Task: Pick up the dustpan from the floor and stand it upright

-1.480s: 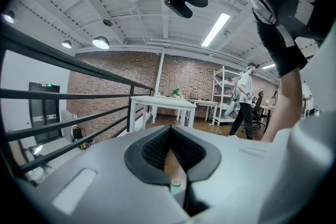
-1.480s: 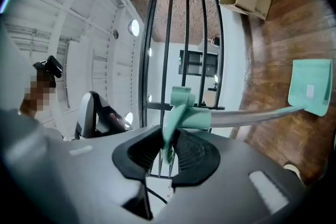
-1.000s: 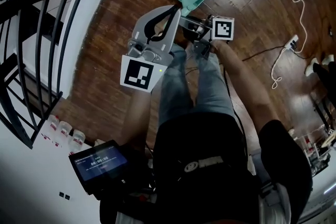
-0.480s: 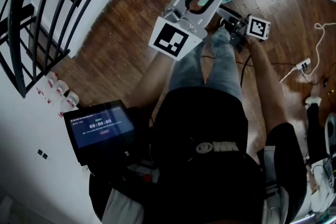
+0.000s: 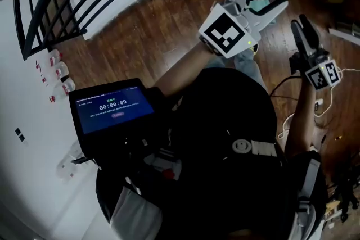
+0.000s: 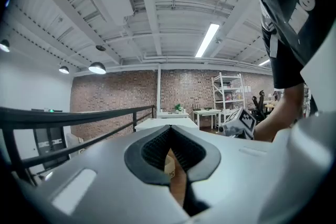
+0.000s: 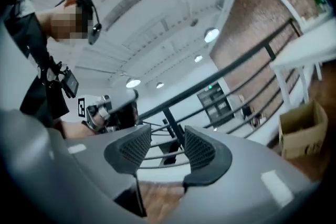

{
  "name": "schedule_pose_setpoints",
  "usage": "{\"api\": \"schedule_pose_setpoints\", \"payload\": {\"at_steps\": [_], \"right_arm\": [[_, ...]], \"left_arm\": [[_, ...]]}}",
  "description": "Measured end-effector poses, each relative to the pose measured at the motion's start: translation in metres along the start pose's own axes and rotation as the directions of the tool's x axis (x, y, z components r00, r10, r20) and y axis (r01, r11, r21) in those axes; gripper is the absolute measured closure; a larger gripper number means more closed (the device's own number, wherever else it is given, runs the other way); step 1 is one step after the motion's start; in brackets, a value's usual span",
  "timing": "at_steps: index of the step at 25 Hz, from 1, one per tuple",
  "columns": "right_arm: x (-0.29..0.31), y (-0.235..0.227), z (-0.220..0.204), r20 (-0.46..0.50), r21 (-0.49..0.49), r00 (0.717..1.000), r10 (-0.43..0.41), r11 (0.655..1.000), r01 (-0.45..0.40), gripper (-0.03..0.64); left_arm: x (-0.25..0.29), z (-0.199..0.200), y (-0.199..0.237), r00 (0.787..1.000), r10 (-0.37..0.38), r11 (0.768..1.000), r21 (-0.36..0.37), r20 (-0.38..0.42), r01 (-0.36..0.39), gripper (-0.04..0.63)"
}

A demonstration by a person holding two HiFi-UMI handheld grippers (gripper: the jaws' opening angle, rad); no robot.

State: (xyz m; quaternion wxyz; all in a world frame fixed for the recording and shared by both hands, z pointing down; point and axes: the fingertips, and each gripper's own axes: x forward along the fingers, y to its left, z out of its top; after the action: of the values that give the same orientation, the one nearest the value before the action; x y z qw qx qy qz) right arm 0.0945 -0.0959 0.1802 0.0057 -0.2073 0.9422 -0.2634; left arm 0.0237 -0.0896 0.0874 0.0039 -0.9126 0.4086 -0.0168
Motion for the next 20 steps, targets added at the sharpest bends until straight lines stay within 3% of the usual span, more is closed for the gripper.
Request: {"api": "schedule_pose_setpoints", "payload": {"at_steps": [3,4,6,12,20], "right_arm": [[0.004,0.023,0.053,0.15,-0.222,0.989,0.003,0.975,0.03,0.428],[0.007,0.03,0.059,0.17,-0.31,0.985,0.005,0.949,0.049,0.613],[0.021,0.046,0.055,0.143,-0.437,0.99,-0.001,0.897,0.064,0.615],[0.038,0.105,0.054,0.052,-0.495,0.998,0.04,0.869,-0.009,0.615],[0.054,0.095,0.082,0.086,-0.526,0.995,0.047,0.851,0.005,0.615]], "left_arm": [[-0.007,0.011,0.008,0.999,0.03,0.999,0.032,0.03,-0.031,0.578],[-0.01,0.013,0.009,0.999,0.04,0.998,0.037,0.037,-0.041,0.578],[-0.019,0.017,0.009,0.998,0.057,0.998,0.039,0.041,-0.059,0.578],[-0.034,0.044,-0.001,0.997,0.061,0.998,0.005,0.039,-0.061,0.578],[-0.024,0.061,0.016,0.992,0.07,0.998,0.002,0.107,-0.071,0.578]]}}
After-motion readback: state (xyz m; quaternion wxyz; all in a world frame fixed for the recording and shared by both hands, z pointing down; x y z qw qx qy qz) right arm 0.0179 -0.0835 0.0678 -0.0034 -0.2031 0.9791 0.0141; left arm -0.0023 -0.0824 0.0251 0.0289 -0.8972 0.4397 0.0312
